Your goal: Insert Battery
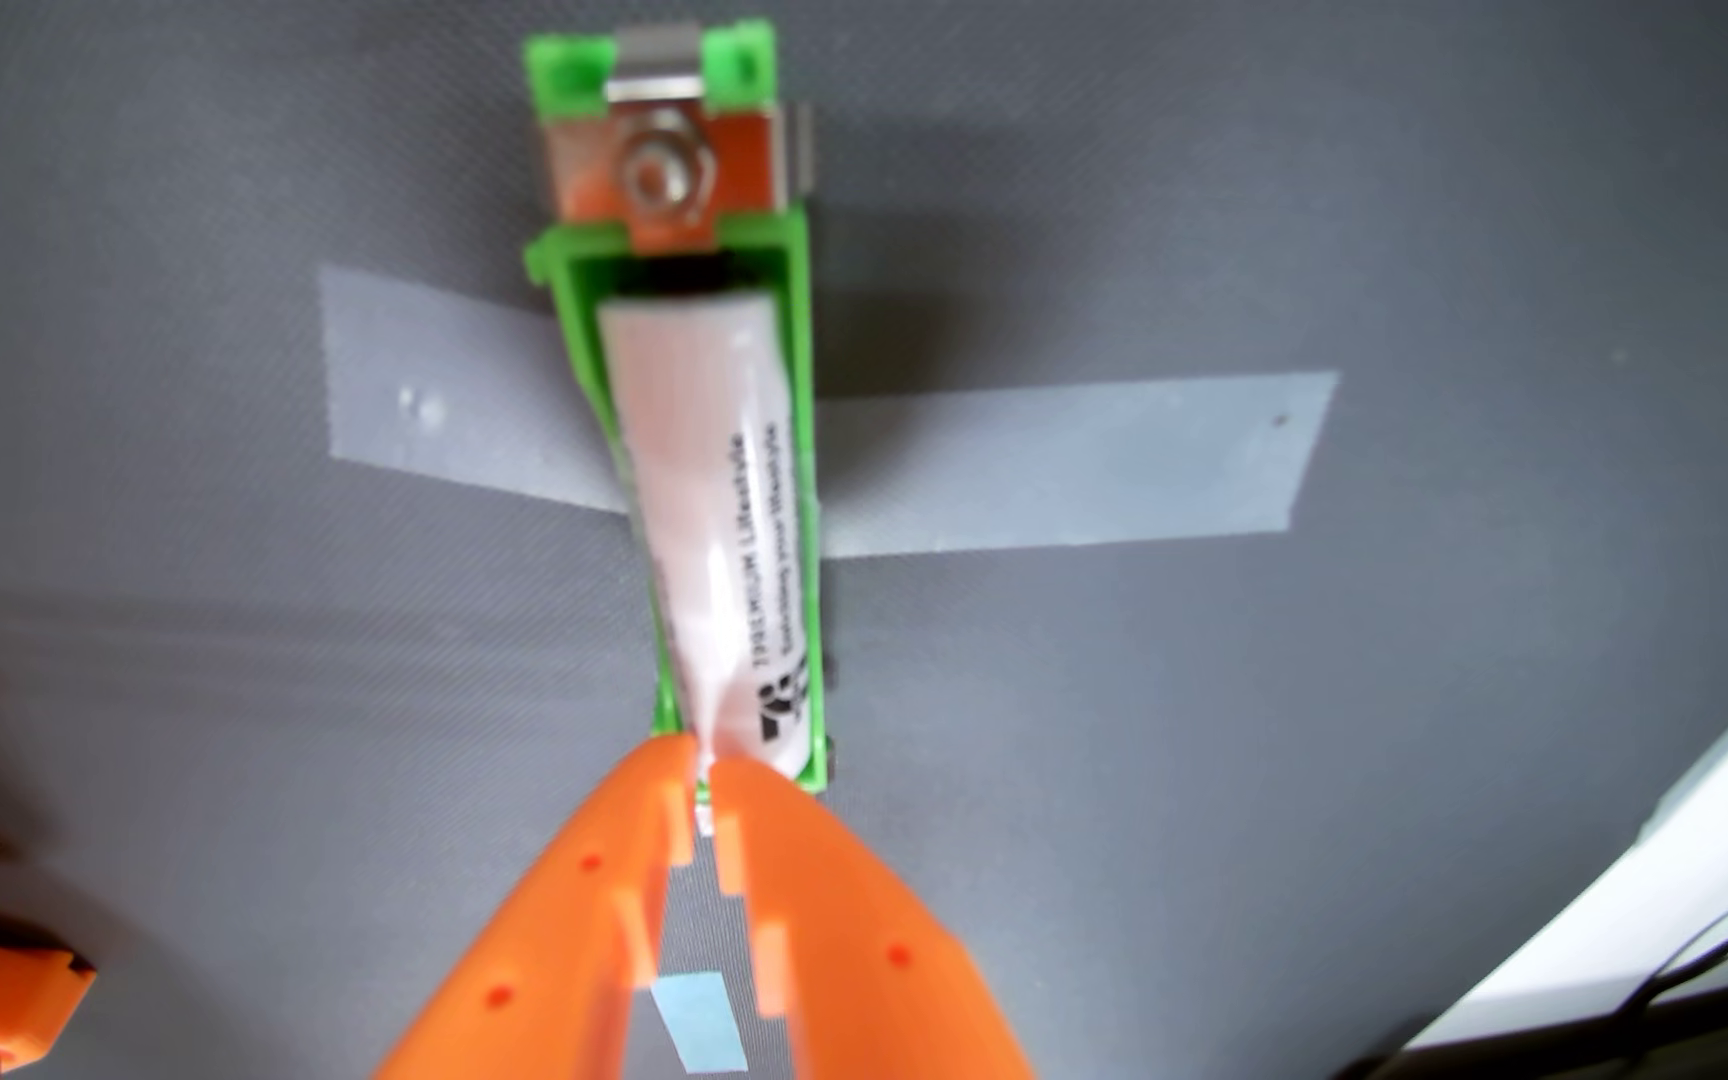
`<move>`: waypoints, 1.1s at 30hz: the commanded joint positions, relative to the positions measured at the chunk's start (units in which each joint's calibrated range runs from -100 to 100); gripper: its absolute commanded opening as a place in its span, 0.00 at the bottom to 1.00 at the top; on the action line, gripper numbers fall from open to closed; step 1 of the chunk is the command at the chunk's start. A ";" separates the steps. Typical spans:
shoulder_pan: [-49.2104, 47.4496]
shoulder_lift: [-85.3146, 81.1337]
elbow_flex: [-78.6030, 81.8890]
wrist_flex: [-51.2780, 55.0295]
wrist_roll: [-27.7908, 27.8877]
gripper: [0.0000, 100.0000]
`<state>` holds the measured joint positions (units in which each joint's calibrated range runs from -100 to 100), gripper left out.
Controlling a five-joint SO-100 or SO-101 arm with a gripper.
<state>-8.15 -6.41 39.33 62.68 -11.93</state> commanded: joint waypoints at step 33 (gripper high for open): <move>0.24 3.36 2.05 -5.35 1.06 0.02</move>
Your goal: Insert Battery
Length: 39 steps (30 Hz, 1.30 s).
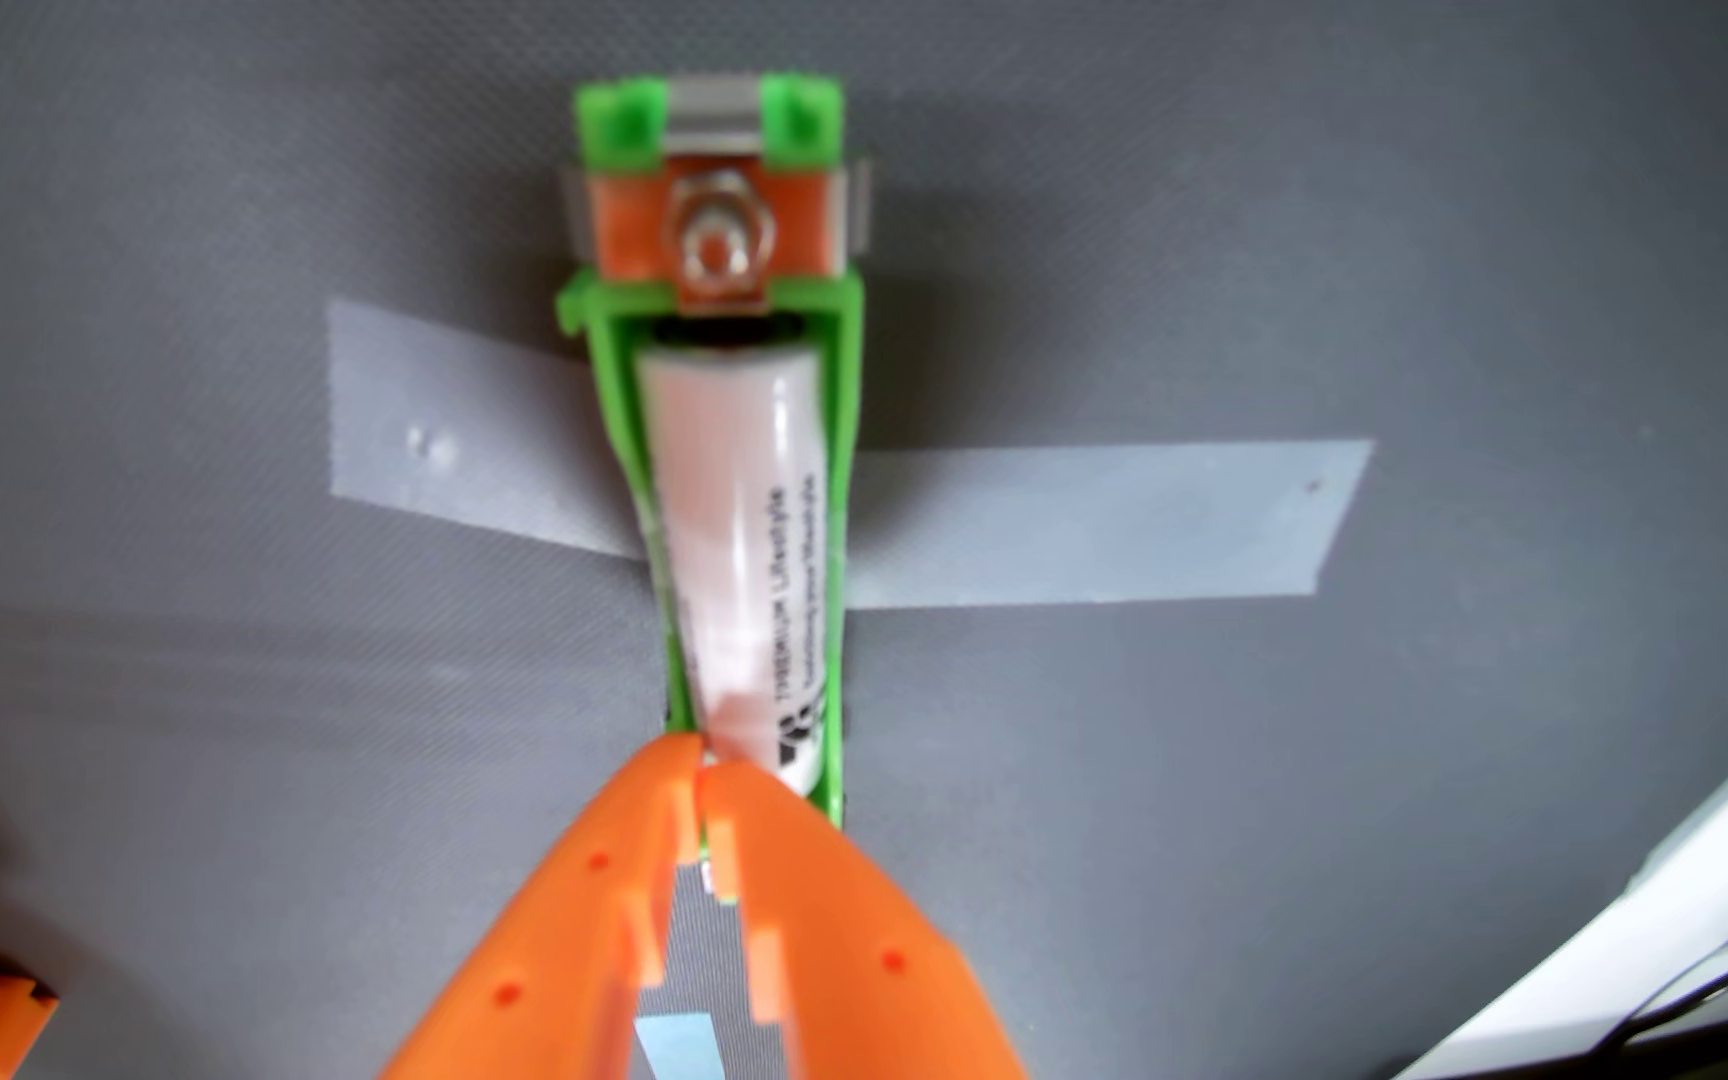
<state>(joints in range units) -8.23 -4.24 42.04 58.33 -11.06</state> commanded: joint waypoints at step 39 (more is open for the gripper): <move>-2.86 -22.89 14.01 0.01 0.25 0.02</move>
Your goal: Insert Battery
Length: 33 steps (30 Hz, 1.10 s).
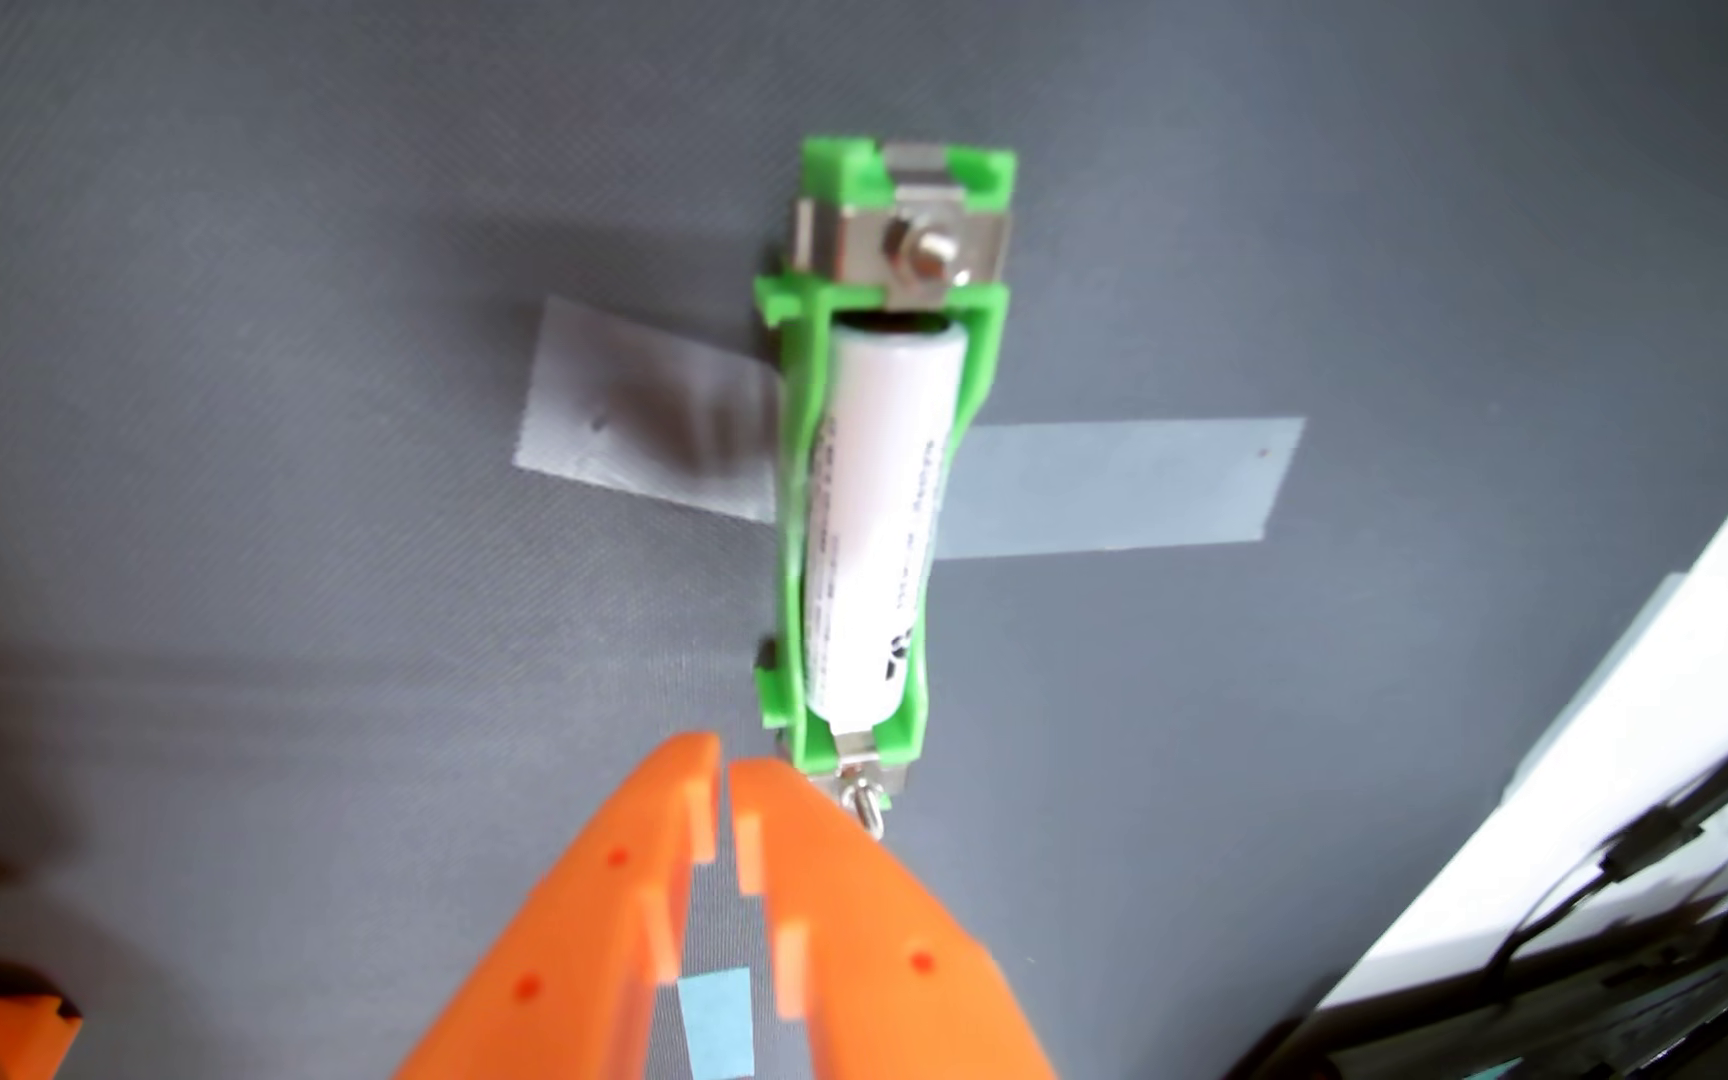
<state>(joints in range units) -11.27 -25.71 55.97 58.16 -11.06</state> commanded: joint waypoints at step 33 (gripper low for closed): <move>14.34 -1.51 9.45 -4.90 4.01 0.02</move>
